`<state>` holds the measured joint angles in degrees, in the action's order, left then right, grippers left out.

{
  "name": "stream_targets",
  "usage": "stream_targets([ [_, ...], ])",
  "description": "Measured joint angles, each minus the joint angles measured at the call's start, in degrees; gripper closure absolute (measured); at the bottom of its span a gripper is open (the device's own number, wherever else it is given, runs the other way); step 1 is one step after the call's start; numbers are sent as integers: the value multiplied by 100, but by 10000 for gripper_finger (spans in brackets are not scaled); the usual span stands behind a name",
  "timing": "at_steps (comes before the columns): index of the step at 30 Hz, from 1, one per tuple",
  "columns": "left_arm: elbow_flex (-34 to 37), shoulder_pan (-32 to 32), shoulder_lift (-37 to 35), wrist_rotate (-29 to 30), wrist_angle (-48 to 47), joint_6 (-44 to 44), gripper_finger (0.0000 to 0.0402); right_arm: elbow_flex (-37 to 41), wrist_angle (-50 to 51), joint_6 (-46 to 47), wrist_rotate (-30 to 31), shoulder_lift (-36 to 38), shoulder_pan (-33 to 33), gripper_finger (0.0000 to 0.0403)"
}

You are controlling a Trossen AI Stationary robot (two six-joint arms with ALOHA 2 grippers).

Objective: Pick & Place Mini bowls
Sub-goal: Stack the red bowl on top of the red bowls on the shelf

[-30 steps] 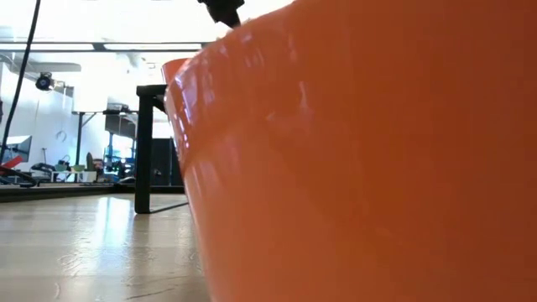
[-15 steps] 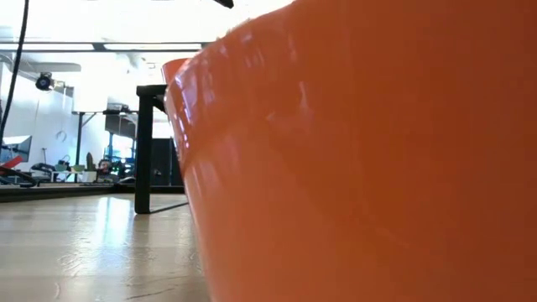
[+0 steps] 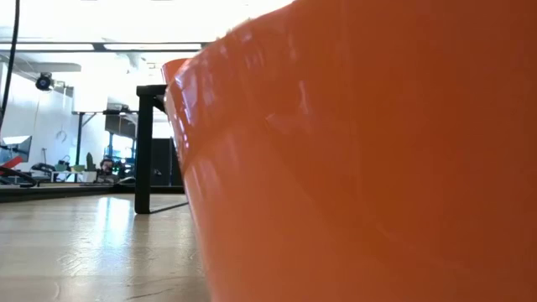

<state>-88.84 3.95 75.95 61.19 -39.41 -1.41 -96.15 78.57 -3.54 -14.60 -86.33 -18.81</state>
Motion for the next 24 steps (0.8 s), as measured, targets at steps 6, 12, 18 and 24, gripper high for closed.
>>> stream_targets([
  [6, 0, 0, -14, 0, 0, -7, 309, 523, -230, 44, 142, 0, 151, 394],
  [12, 0, 0, -14, 0, -1, -42, 309, 567, -376, 157, 152, 0, 145, 394],
  [18, 0, 0, -14, 0, -1, -44, 309, 576, -381, 117, 159, 0, 143, 394],
  [24, 2, 0, -14, 0, 0, -46, 309, 580, -389, 38, 163, 0, 145, 394],
])
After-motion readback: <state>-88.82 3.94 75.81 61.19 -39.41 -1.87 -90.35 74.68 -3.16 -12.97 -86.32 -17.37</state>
